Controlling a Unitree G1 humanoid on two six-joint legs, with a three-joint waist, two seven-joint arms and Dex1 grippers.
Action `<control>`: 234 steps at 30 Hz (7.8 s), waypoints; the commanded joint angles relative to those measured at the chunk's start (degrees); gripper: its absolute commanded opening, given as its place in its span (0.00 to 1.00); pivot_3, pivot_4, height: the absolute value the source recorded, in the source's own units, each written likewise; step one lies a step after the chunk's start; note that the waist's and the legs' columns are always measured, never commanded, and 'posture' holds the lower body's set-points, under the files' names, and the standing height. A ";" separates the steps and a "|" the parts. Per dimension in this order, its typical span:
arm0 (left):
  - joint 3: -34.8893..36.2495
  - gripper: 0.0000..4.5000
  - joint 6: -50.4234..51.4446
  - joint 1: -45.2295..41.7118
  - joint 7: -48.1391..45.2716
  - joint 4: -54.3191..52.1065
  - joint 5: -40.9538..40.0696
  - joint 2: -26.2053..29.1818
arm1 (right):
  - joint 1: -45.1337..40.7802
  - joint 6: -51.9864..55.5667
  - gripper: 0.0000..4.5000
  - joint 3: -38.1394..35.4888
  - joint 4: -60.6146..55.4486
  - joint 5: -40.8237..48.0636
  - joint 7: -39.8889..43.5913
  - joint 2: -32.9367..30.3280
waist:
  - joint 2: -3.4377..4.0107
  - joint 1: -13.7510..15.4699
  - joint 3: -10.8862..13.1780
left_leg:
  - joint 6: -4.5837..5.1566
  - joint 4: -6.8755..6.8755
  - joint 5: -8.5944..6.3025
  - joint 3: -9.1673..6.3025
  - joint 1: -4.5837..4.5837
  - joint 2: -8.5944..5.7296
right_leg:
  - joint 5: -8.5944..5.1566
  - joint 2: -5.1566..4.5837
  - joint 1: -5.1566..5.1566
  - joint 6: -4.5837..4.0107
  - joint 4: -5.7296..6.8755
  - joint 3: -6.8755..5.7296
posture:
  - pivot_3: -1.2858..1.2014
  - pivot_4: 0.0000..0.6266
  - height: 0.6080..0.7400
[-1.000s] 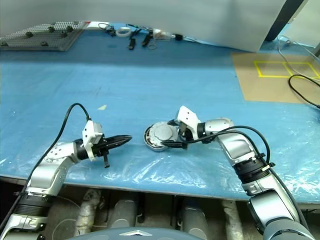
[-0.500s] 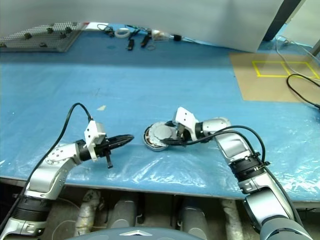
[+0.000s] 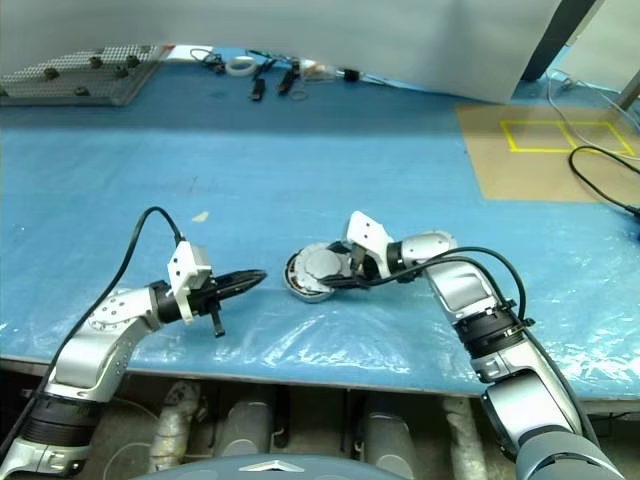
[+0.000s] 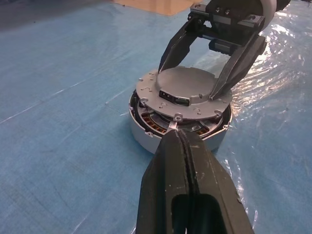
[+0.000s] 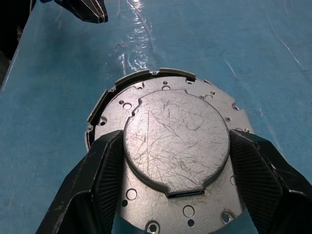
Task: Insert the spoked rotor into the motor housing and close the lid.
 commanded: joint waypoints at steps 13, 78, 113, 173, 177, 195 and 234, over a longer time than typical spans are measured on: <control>1.22 0.00 4.94 1.62 3.37 -9.10 -2.20 2.04 | -3.77 0.12 0.66 1.97 -0.09 -2.34 -0.67 3.52 | 0.00 -0.24 0.00 | 0.00 0.01 0.01 0.00 -0.12 -0.01 | 0.00 0.00 -0.10 0.00 0.00 0.00 | 0.52 0.24 1.00; -1.08 0.00 -5.10 -3.27 1.11 4.54 -0.05 -0.42 | -1.70 -5.63 0.66 2.71 12.15 -7.66 -1.46 7.05 | 0.04 -0.18 -0.08 | -0.22 -0.24 -0.13 0.22 1.61 -0.06 | -0.04 0.03 1.30 0.01 -0.06 0.40 | 0.52 0.24 1.00; -9.85 0.00 -24.09 -11.57 2.00 34.83 15.14 -7.46 | -0.09 -2.31 0.66 1.24 9.10 -6.55 -2.94 6.62 | 0.20 1.36 -0.32 | -0.23 -0.66 -0.13 0.32 2.01 -0.13 | -0.29 -0.02 1.59 0.45 -0.39 0.47 | 0.52 0.24 1.00; 1.75 0.00 -6.68 -2.83 -2.97 8.25 -1.44 -0.66 | -0.20 -1.76 0.99 -1.19 -1.25 1.10 -1.15 -0.14 | 0.19 1.08 -0.29 | -0.08 -0.52 -0.04 0.56 -0.12 -0.03 | -0.08 -0.04 -0.47 0.13 -0.18 0.37 | 0.52 0.24 1.00; 1.48 0.00 -5.53 -2.14 -2.57 3.97 -2.27 -0.30 | -1.30 -3.41 0.99 -0.61 1.99 0.20 -0.77 1.70 | 0.18 1.06 -0.29 | -0.03 -0.42 -0.01 0.56 -0.12 -0.03 | -0.08 -0.04 -0.45 0.12 -0.12 0.39 | 0.52 0.24 1.00; 1.00 0.00 -5.46 -0.44 -1.10 5.70 -0.87 -0.39 | -1.64 -4.73 0.66 1.10 1.85 -1.37 1.50 3.31 | 0.18 -0.19 -0.29 | 0.01 -0.34 0.01 0.55 -0.07 -0.02 | -0.07 -0.03 -0.38 0.12 -0.07 0.38 | 0.52 0.24 1.00; -0.02 0.00 -7.19 -2.26 -0.43 8.83 0.22 -2.20 | -2.96 -10.48 0.66 2.61 13.39 -6.36 0.80 3.71 | 0.17 -0.08 -0.30 | -0.04 -0.11 -0.03 0.51 0.30 0.01 | -0.06 -0.03 0.03 0.09 0.08 0.38 | 0.52 0.24 1.00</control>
